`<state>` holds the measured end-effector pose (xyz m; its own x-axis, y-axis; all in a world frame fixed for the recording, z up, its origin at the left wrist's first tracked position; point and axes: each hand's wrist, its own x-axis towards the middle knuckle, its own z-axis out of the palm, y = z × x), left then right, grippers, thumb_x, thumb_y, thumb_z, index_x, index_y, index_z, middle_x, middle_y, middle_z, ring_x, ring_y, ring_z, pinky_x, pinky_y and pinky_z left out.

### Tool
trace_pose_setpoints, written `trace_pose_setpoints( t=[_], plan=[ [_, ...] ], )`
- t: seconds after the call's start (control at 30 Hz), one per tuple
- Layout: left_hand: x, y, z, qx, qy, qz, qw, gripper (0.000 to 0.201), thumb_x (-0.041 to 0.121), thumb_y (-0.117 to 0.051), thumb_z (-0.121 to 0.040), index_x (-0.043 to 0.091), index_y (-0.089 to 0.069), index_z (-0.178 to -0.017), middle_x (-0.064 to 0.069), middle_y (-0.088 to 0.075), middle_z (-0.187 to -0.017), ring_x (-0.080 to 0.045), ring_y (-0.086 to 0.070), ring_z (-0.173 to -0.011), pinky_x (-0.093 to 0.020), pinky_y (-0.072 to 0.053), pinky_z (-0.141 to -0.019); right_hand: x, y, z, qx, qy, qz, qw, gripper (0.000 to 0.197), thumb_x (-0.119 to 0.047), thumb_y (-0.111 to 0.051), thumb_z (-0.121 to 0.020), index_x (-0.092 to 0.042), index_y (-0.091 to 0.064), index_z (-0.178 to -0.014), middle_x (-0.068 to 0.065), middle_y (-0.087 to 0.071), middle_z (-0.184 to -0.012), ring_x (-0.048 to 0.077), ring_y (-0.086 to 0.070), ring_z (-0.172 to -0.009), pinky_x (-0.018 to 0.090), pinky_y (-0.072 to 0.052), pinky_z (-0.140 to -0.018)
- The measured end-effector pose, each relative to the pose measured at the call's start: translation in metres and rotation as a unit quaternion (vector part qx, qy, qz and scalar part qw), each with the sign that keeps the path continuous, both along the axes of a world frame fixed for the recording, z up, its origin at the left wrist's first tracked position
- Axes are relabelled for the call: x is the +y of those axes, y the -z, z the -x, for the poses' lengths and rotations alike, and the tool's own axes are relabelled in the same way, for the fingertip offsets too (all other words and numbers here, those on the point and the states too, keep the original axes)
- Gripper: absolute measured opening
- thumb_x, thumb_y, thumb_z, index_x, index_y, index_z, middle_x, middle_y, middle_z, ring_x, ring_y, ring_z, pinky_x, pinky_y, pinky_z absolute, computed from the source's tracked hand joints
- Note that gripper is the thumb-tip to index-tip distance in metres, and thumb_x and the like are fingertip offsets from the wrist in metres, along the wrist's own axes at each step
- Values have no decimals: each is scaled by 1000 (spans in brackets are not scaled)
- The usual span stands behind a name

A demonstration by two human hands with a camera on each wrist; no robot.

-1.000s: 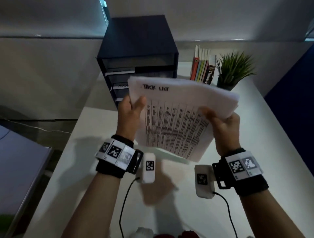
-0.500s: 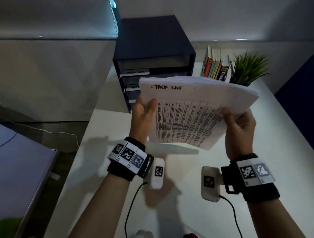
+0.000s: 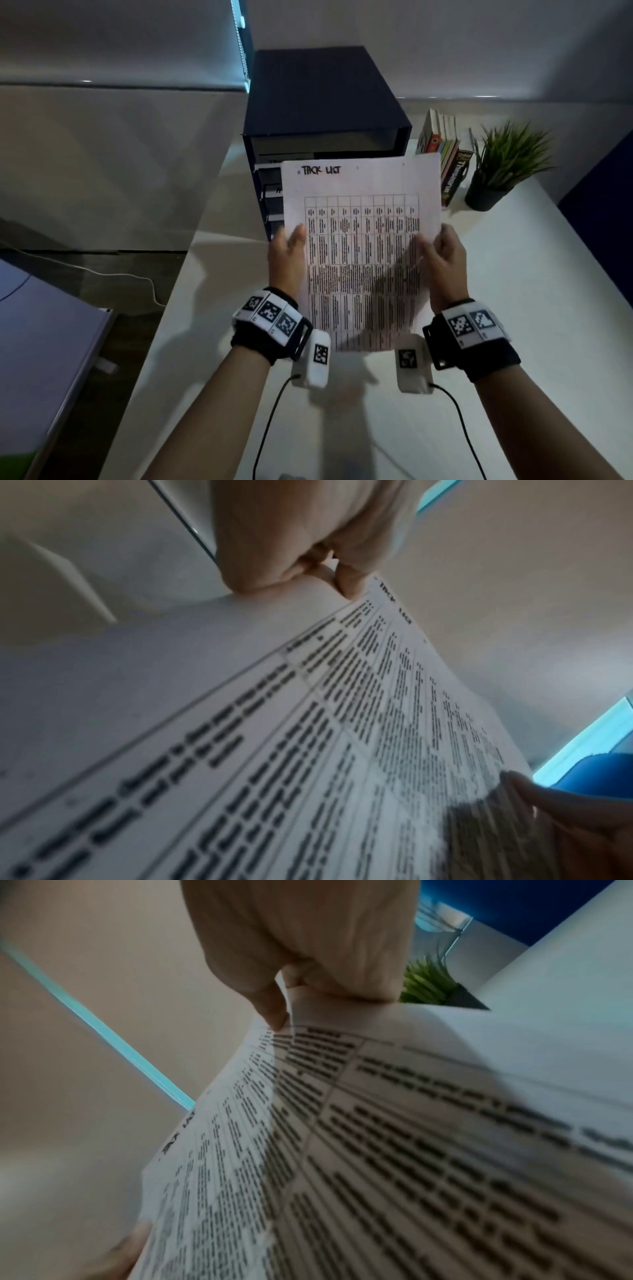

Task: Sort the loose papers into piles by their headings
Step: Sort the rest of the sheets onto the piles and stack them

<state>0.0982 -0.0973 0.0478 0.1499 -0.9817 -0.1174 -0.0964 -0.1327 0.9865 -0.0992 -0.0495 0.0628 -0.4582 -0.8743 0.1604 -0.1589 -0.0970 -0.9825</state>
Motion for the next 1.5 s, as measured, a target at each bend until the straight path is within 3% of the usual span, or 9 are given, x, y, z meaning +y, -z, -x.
trace_pose_setpoints(
  t=[0.27,0.47,0.57,0.87,1.0,1.13,1.23,1.33,1.5],
  plan=[
    [-57,-21,-14,14,-51,-26,998,47,26,-49,-94,-2,-44,-131,-14,-49,-136,-25,-45,-128,-38,-34,-110,-34,-16,3,-39,-97,-121,987,30,2,-41,-92,-3,-48,-121,16,-61,-101,18,-59,-73,23,-52,-56],
    [-98,-37,-14,59,-100,-71,991,51,23,-45,-97,0,-32,-140,-11,-39,-143,-25,-36,-133,-30,-30,-106,10,-22,4,-111,-182,-180,960,18,1,-41,-94,-3,-48,-110,9,-64,-75,18,-54,-46,24,-38,-42],
    [-111,-47,-17,49,-67,-109,991,48,23,-45,-97,-2,-35,-138,-11,-52,-111,-24,-51,-104,-30,-39,-91,0,-27,5,-147,-166,-177,959,16,2,-38,-95,-8,-48,-103,14,-58,-76,14,-47,-36,20,-30,-38],
    [-102,-52,-34,36,3,-80,996,37,8,-50,-89,2,-47,-125,-13,-58,-116,-27,-60,-100,-44,-51,-89,-93,-55,-17,-260,-78,-121,955,23,10,-28,-92,1,-47,-99,14,-57,-85,10,-48,-38,18,-38,-39],
    [-103,-56,-33,6,-26,-6,1000,35,3,-47,-92,7,-38,-126,-3,-43,-117,-14,-57,-89,-27,-54,-79,-130,-61,-30,-282,-44,-92,954,27,11,-21,-93,-1,-44,-100,9,-46,-69,13,-56,-39,18,-40,-38],
    [-108,-61,-30,-154,-1,75,985,29,11,-49,-92,12,-48,-121,1,-52,-114,-13,-51,-100,-24,-43,-86,-161,-60,-37,-295,-24,-92,951,39,11,-23,-95,10,-25,-134,13,-58,-74,25,-67,-79,18,-46,-55],
    [-117,-61,-24,-227,66,96,967,37,13,-49,-93,8,-41,-128,-9,-46,-134,-22,-45,-123,-30,-36,-100,-182,-63,-39,-339,15,-125,932,44,-2,-23,-100,-3,-25,-143,27,-47,-131,36,-48,-123,21,-52,-58],
    [-128,-60,-21,-310,122,54,941,43,16,-45,-95,2,-33,-133,-17,-39,-139,-31,-37,-129,-33,-31,-103,-188,-64,-44,-325,23,-116,938,41,-1,-23,-100,5,-23,-140,27,-37,-140,35,-47,-123,21,-52,-48],
    [-146,-58,-19,-425,166,6,890,37,23,-34,-98,-5,-42,-122,-24,-44,-132,-36,-41,-123,-37,-33,-100,-202,-52,-47,-386,7,-104,917,41,0,-24,-100,6,-23,-140,23,-35,-143,33,-46,-125,26,-52,-67]
  ],
)
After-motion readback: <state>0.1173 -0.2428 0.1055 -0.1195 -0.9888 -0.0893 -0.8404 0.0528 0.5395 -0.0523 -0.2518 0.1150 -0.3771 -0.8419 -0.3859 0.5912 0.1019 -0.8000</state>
